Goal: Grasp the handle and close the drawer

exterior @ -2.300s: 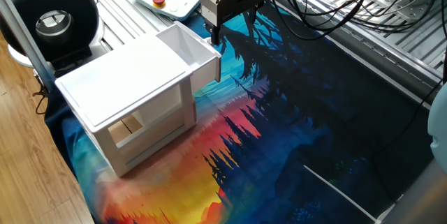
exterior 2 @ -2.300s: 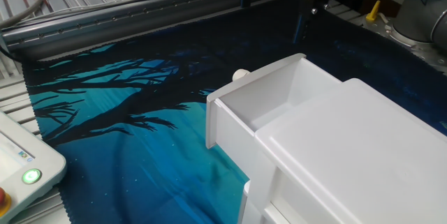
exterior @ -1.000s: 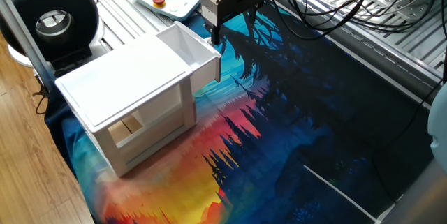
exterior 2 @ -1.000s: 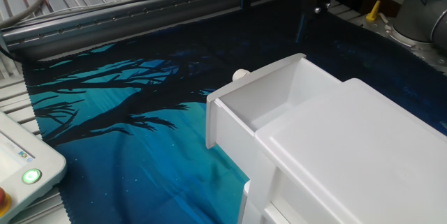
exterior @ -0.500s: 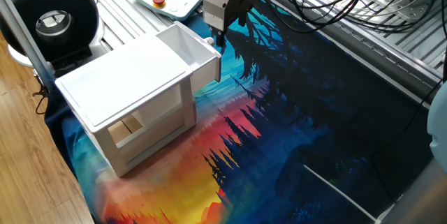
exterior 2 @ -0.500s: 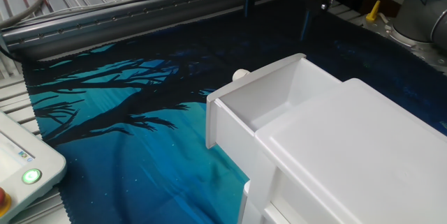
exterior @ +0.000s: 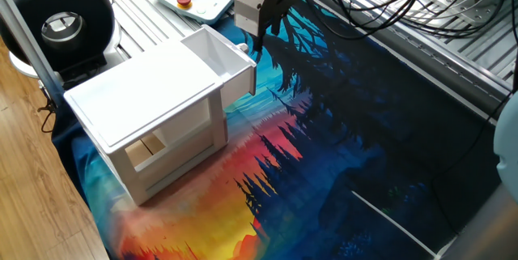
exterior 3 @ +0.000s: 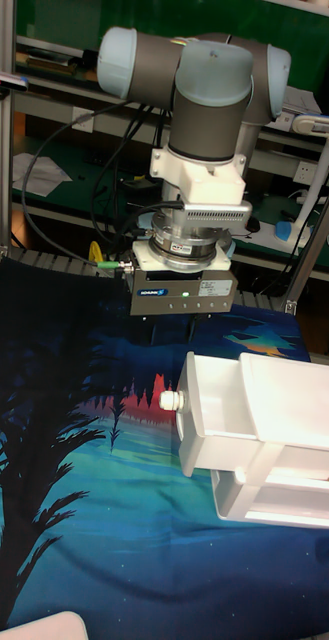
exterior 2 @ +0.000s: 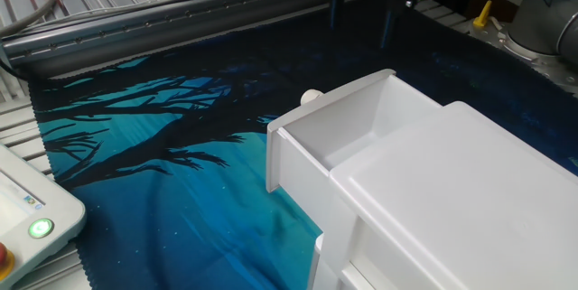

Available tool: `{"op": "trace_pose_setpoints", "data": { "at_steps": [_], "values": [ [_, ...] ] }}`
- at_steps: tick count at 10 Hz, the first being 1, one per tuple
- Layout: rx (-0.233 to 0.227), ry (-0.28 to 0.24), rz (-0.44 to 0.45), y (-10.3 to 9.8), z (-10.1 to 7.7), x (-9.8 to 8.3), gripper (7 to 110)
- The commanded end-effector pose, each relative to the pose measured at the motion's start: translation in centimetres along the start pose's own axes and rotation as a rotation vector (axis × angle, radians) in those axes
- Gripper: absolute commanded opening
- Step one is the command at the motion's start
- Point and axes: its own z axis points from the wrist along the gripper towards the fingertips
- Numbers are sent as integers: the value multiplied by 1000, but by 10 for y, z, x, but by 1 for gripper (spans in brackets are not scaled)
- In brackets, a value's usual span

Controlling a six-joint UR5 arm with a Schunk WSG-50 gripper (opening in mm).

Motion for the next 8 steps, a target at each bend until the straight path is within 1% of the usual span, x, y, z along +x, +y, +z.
{"op": "trace_pose_setpoints", "data": {
  "at_steps": [1, 2, 6, 7, 8],
  "values": [
    [0, 6, 36, -1, -2, 1, 7],
    [13, 10, 28, -6, -3, 2, 7],
    [21, 14, 10, -9, -4, 3, 7],
    [21, 14, 6, -9, -4, 3, 22],
    [20, 14, 1, -9, -4, 3, 22]
  ]
}}
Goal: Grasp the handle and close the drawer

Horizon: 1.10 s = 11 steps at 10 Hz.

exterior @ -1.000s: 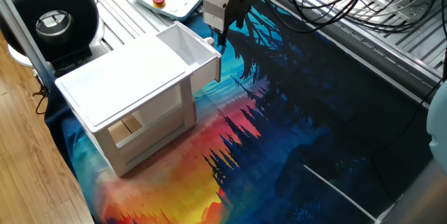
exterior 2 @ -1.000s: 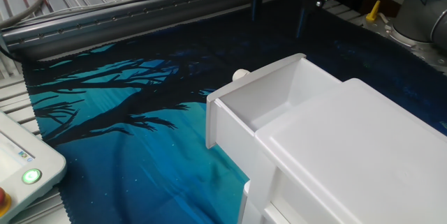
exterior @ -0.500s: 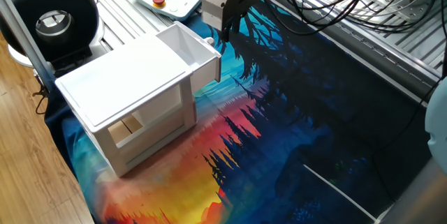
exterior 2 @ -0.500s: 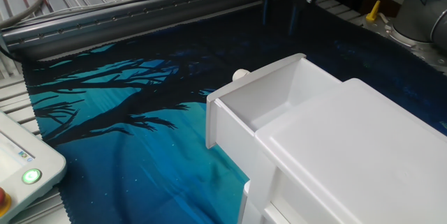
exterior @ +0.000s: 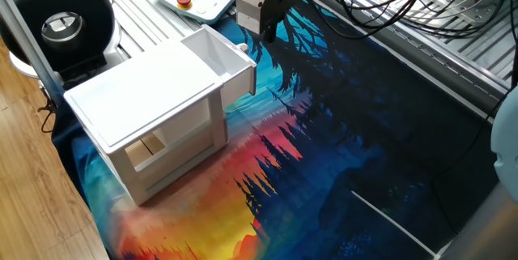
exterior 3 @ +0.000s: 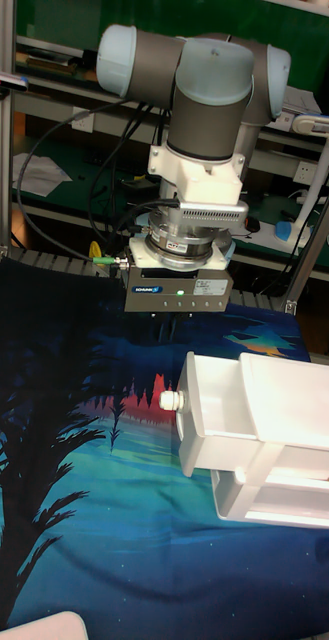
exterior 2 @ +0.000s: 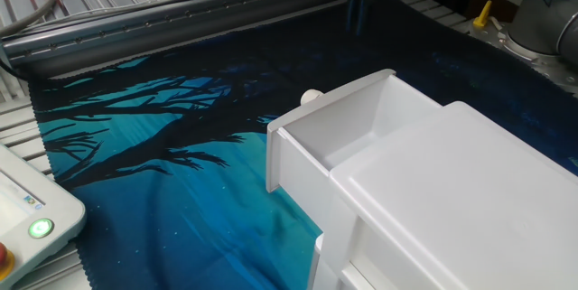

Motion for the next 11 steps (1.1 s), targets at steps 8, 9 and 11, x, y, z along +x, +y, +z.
{"op": "trace_pose_setpoints", "data": {
  "at_steps": [8, 9, 11],
  "values": [
    [35, 19, -173, -13, -4, 2, 66],
    [55, 36, -255, -18, -6, 3, 66],
    [34, 99, -308, -12, -11, 12, 66]
  ]
}}
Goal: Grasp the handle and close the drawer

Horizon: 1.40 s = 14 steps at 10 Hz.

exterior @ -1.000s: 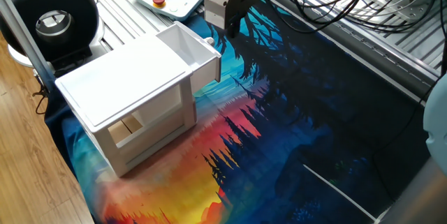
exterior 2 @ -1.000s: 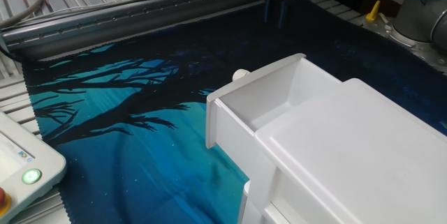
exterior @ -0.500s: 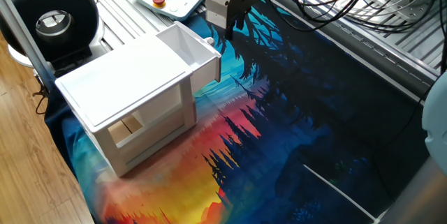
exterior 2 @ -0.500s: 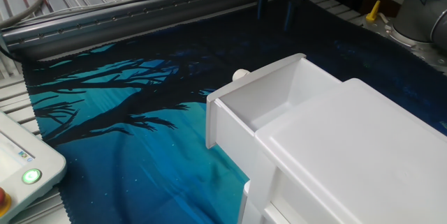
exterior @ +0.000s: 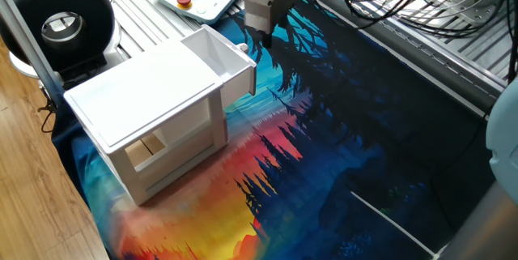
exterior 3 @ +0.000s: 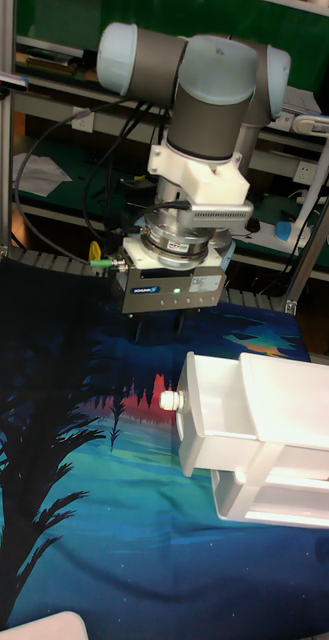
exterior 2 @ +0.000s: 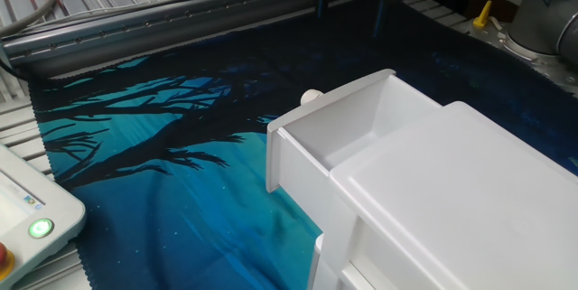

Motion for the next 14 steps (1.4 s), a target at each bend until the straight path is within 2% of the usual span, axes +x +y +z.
{"op": "trace_pose_setpoints", "data": {
  "at_steps": [1, 2, 3, 5, 6, 7, 9, 11, 14],
  "values": [
    [11, 67, -177, -4, -7, 9, 66],
    [1, 70, -212, -2, -9, 8, 66],
    [-30, 67, -221, 6, -11, 6, 66],
    [-76, 27, -422, 17, -12, -2, 66],
    [-76, -24, -488, 20, -12, -14, 66],
    [-58, -50, -597, 18, -12, -20, 66],
    [-13, -93, -716, 11, -13, -33, 66],
    [15, -88, -751, 3, -14, -34, 66],
    [9, -73, -734, 2, -14, -30, 66]
  ]
}}
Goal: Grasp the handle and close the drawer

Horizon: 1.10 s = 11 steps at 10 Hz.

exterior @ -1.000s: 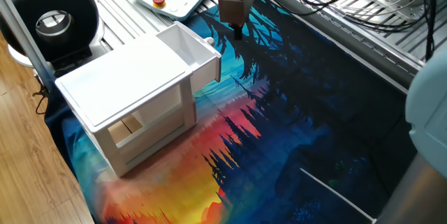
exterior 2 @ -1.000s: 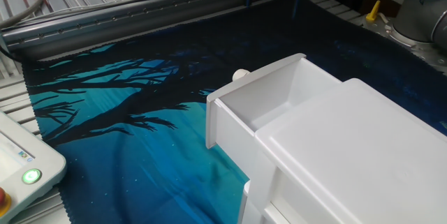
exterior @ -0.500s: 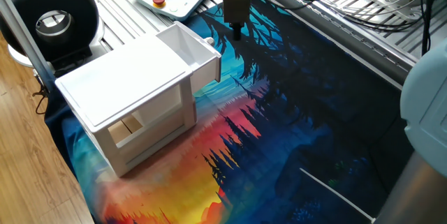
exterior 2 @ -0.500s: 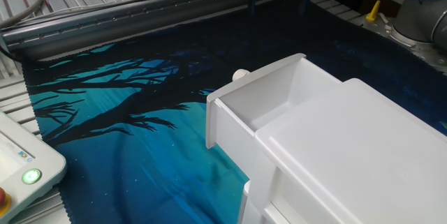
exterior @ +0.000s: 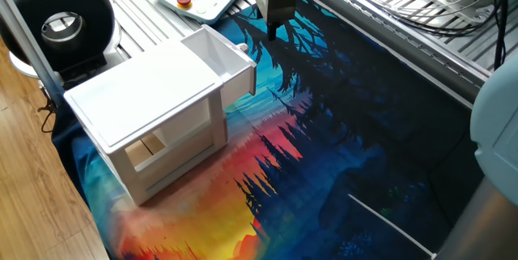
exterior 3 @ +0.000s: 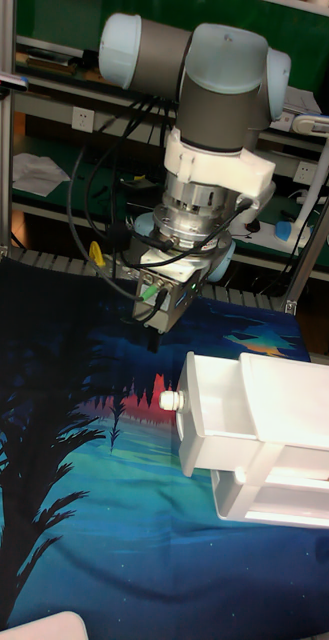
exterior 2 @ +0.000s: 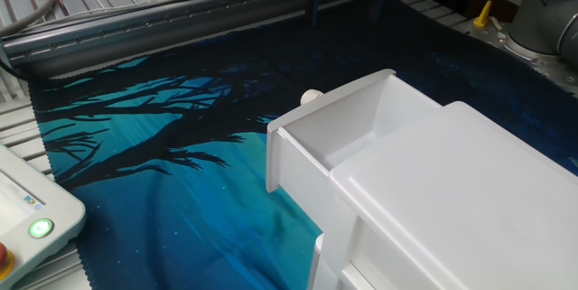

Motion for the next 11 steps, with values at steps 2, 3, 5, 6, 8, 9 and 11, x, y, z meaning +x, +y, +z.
{"op": "trace_pose_setpoints", "data": {
  "at_steps": [2, 3, 5, 6, 8, 9, 11],
  "values": [
    [-11, 6, -11, 3, -2, 3, 66],
    [-10, -2, -11, 3, -1, 0, 66],
    [12, -40, -5, -3, 0, -10, 66],
    [26, -42, 1, -6, 0, -10, 66],
    [31, -38, 3, -7, -1, -9, 66],
    [39, -36, -2, -9, -2, -9, 66],
    [36, -35, -2, -8, -3, -8, 66]
  ]
}}
